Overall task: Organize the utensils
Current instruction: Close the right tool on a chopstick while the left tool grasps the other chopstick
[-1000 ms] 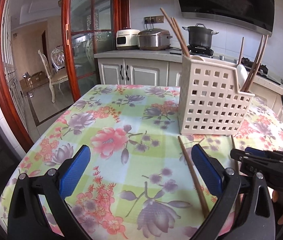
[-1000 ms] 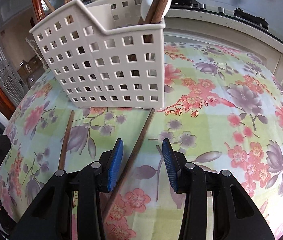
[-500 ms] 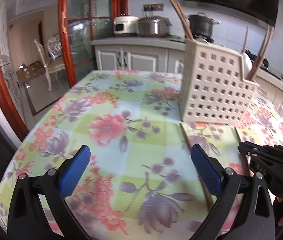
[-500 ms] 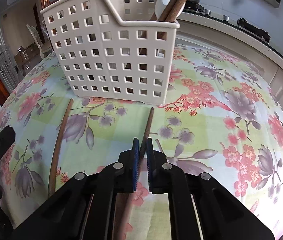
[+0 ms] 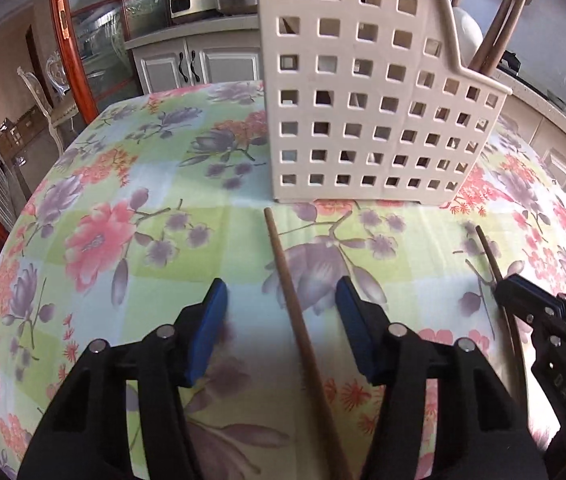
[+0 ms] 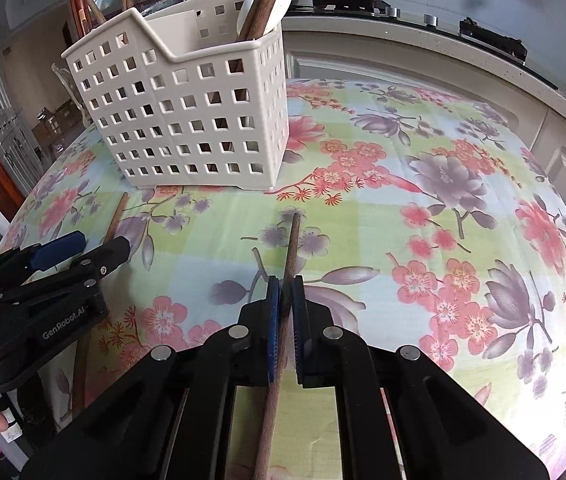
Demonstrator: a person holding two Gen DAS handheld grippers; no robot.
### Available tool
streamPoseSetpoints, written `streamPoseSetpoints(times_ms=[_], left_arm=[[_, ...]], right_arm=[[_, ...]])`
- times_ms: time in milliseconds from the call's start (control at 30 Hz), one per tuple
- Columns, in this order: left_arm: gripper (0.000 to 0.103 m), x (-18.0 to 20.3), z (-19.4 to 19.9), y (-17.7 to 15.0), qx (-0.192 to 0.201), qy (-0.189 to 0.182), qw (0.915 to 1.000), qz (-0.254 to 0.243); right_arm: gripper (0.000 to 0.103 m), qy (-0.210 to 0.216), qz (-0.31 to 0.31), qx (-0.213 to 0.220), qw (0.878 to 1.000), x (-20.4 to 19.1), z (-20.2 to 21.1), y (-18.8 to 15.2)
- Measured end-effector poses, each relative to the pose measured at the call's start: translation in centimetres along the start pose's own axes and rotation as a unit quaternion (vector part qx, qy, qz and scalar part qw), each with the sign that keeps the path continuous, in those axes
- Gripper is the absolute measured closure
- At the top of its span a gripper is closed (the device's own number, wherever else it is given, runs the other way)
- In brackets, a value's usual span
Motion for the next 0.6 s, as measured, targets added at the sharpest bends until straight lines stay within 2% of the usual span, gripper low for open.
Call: streamPoseSetpoints(times_ms=[67,133,200,233,433,600], left_arm=[[0.057,0.1,-0.1,0.1,-0.002,-0.003,1.0,0.0],[0.069,0.4,-0.1,0.1,-0.002,-0.005,1.0,-0.007],[0.09,0.9,0.0,0.1,-0.003,-0.009,0.9998,-0.02],[0.094,1.0,0.1,0.0,-0.003,-0.01,0.9997,-0.024],[0.097,0.5,0.4,-0.1,-0.003,-0.026,0.9995,-0.016],[0.097,-0.3,1.8,-0.2,0.013,-0.041,0.9991,-0.002]], right_arm=[[0.096,0.002,0.0,0.0,1.0,0.0,0.0,0.0],[0.096,0.001,0.0,0.0,1.0,0.0,0.0,-0.1],[0.096,0.001,0.001,0.0,1.0,0.1,0.0,-0.1],[0.096,0.001,0.001,0.001,1.0,0.1,0.0,-0.1],[0.096,0.006,0.0,0.002,1.0,0.0,0.1,0.0],[0.096,0.021,0.003,0.032,0.999,-0.6,1.6,0.5]])
Point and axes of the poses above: each gripper's, at about its wrist camera, not at the fingertips, and z roughly against the way its jaws point, x to its right, y to its top, the point moved 5 cm from there along -z, roughly the way its jaws point, and after that the axes turned 1 degree about y, right-handed, at the moved point
